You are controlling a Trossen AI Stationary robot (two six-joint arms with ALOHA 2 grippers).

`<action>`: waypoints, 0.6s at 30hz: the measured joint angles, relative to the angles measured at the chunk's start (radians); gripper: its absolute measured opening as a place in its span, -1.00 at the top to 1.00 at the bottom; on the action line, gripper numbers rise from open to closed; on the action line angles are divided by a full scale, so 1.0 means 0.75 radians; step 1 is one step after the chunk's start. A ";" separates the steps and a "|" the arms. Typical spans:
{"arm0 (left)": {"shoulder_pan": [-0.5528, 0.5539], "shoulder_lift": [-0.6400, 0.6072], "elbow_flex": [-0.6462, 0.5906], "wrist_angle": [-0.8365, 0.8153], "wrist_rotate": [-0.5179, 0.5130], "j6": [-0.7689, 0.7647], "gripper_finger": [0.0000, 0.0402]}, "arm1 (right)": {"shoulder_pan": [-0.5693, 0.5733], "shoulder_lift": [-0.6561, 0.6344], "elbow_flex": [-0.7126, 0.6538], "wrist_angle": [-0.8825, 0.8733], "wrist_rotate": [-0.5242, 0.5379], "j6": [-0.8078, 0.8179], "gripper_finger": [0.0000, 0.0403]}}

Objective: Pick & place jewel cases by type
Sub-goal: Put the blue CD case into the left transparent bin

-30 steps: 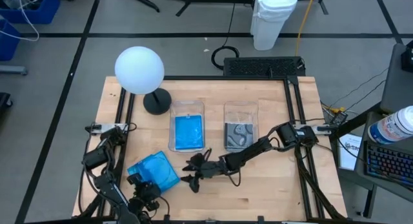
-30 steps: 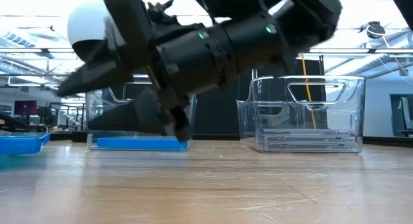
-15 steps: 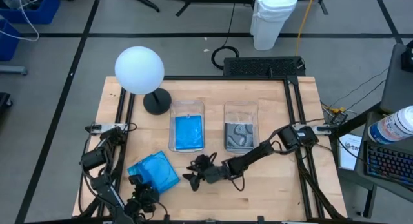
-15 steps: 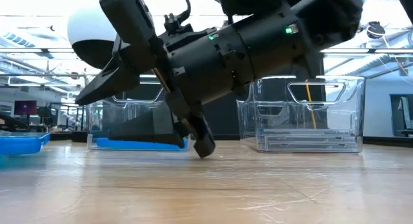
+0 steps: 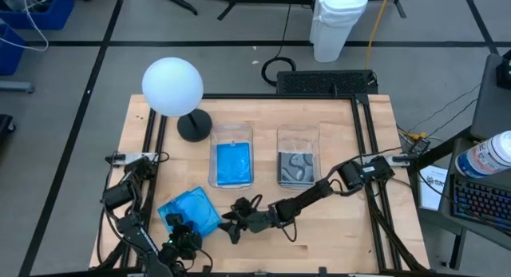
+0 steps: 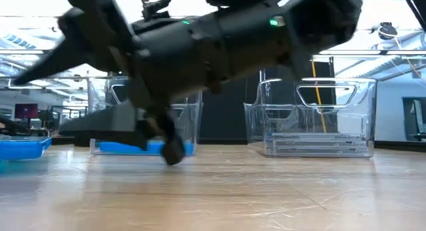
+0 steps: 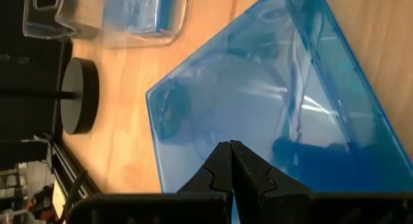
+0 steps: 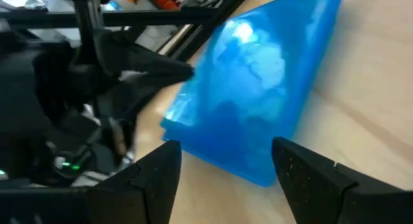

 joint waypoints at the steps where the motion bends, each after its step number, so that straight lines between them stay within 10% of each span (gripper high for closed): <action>1: 0.000 0.000 -0.001 0.000 -0.002 0.008 0.98 | -0.007 0.012 0.008 -0.002 -0.029 0.012 -0.16; 18: -0.009 0.000 -0.003 0.000 0.002 0.009 0.97 | -0.047 0.031 0.016 -0.351 -0.284 0.127 -0.16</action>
